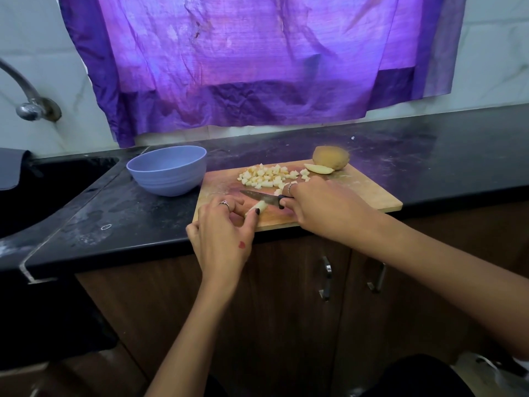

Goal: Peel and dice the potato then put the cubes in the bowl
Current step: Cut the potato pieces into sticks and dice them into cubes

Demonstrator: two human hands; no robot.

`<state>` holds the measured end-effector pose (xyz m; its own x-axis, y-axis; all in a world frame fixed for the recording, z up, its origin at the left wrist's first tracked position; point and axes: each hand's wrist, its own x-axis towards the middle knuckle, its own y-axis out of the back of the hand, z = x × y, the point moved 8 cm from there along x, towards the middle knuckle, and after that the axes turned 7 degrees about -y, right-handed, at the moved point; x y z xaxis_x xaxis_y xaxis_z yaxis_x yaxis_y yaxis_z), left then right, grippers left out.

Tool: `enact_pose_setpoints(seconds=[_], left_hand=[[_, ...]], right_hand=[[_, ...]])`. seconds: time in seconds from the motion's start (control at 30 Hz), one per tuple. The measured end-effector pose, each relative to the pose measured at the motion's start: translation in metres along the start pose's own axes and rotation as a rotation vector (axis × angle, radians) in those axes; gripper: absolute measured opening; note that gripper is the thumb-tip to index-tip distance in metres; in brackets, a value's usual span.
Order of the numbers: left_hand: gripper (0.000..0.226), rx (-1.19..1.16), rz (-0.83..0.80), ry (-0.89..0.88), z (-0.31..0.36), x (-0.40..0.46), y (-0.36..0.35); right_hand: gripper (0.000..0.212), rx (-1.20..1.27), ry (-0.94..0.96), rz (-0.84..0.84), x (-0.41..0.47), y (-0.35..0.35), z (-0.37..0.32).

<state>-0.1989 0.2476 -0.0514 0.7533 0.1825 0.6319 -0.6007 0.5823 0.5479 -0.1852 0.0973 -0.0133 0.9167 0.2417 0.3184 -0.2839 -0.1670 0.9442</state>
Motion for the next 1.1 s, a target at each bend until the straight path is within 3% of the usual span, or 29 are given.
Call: enact_pose_setpoints(seconds=[0.17,0.4,1.1], left_hand=[[0.016,0.000,0.002,0.004,-0.001,-0.001,0.000],[0.018,-0.011,0.001,0.009,-0.001,-0.001,0.001],[0.020,0.010,-0.014,0.023,-0.003,0.001,-0.001]], right_hand=[[0.031,-0.062,0.019,-0.029,-0.013,0.000,0.008],[0.035,-0.057,-0.010,0.148,-0.023,0.018,0.014],[0.025,-0.056,0.015,-0.012,-0.013,0.002,-0.006]])
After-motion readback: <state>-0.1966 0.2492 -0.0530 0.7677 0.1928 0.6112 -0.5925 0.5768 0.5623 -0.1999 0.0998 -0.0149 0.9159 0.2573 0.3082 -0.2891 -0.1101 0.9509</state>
